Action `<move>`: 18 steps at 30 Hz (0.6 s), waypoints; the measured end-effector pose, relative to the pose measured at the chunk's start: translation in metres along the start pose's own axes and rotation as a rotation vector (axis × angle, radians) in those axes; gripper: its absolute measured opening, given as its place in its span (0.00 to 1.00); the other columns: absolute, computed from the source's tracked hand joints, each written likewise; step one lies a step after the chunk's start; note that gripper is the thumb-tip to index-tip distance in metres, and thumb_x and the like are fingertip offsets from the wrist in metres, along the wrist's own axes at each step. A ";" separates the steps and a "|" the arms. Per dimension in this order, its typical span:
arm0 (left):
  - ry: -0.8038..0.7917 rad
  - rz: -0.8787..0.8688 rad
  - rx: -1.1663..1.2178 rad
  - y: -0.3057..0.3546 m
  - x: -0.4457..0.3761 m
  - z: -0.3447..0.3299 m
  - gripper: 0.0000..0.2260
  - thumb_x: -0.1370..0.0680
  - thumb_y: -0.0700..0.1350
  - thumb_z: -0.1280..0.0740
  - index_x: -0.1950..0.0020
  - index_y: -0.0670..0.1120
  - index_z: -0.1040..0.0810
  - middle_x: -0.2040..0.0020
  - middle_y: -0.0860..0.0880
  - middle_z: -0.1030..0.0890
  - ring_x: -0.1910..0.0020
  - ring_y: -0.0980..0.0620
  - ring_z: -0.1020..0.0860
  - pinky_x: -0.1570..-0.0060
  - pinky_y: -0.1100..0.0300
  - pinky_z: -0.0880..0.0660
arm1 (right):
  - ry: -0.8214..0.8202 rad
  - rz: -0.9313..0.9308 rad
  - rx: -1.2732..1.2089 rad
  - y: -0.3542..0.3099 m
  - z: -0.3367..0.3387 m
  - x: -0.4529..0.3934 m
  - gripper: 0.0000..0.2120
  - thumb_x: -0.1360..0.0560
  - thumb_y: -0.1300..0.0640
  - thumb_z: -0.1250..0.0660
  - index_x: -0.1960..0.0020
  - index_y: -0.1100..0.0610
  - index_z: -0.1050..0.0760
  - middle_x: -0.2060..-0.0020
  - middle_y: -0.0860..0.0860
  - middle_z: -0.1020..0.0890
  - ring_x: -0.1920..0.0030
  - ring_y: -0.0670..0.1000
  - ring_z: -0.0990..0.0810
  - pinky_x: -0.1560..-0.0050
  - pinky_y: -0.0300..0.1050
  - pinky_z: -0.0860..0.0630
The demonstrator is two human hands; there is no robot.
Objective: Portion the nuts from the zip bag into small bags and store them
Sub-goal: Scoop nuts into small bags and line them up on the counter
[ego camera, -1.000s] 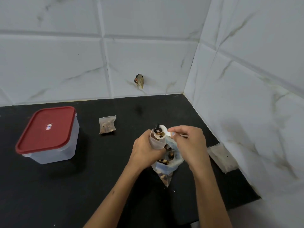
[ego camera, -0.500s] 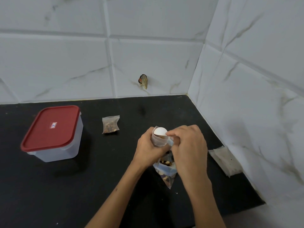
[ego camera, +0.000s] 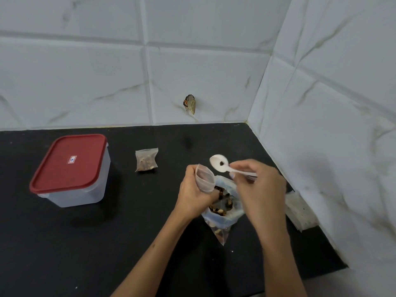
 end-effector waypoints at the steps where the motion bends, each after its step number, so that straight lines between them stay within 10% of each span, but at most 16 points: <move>1: 0.015 0.009 0.003 -0.002 0.000 0.003 0.20 0.37 0.43 0.26 0.49 0.51 0.31 0.58 0.54 0.25 0.63 0.61 0.25 0.66 0.68 0.27 | 0.012 -0.024 -0.049 0.003 0.004 -0.002 0.09 0.27 0.62 0.30 0.48 0.51 0.19 0.56 0.43 0.18 0.58 0.38 0.22 0.62 0.23 0.29; 18: -0.086 0.339 -0.084 -0.040 -0.002 0.020 0.16 0.30 0.42 0.26 0.46 0.49 0.26 0.50 0.50 0.21 0.51 0.56 0.22 0.58 0.63 0.26 | -0.186 -0.183 0.540 0.062 -0.085 -0.018 0.14 0.23 0.56 0.34 0.38 0.55 0.25 0.47 0.52 0.24 0.50 0.47 0.25 0.53 0.39 0.27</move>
Point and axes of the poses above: each hand's wrist, its own x-axis away from the middle knuckle, its own z-axis out of the back of the hand, y = z × x, the point moved 1 cm from there along -x, towards the middle knuckle
